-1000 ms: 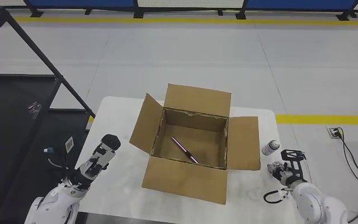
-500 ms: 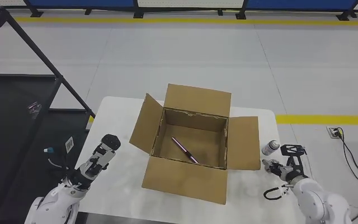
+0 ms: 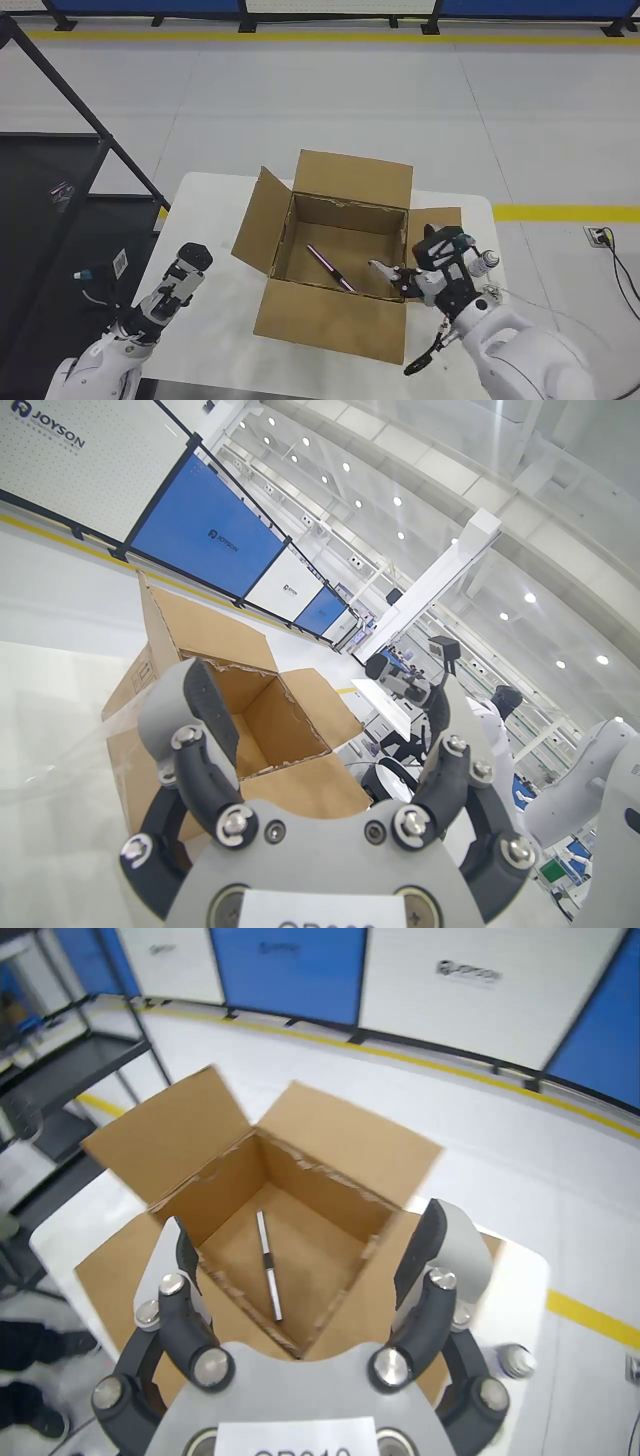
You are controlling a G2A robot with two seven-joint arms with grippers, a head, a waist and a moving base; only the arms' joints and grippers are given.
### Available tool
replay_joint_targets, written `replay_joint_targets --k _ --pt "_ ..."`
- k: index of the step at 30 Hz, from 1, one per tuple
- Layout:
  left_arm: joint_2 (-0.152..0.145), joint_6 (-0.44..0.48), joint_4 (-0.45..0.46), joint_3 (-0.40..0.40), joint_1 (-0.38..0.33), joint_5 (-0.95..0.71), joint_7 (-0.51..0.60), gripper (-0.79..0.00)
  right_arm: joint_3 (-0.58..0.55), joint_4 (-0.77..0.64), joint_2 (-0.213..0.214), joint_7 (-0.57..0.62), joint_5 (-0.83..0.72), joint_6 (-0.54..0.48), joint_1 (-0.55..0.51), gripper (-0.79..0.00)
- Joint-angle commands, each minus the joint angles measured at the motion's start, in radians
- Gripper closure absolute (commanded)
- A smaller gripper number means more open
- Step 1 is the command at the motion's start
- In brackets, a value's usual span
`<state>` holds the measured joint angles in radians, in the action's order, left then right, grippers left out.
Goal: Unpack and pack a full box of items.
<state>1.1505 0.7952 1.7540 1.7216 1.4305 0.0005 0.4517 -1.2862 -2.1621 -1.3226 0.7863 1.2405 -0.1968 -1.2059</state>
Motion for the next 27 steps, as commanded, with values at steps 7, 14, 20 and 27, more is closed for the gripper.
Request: replay_joint_targets --k 7,14,20,27 --pt "-0.003 0.066 -0.029 0.050 0.074 -0.031 -0.051 -0.785 0.428 0.512 -0.095 0.088 -0.001 0.171 0.422 -0.785" --pt "-0.008 0.107 -0.045 0.092 0.120 -0.058 -0.065 -0.785 0.561 0.899 -0.190 0.034 -0.096 0.315 0.652 -0.785" --pt "-0.014 0.114 -0.071 0.098 0.110 -0.088 -0.046 -0.785 0.581 1.110 -0.239 0.005 -0.166 0.352 0.745 -0.785" --pt "-0.018 0.109 -0.094 0.090 0.088 -0.110 -0.020 -0.785 0.581 1.120 -0.245 0.006 -0.166 0.305 0.755 -0.785"
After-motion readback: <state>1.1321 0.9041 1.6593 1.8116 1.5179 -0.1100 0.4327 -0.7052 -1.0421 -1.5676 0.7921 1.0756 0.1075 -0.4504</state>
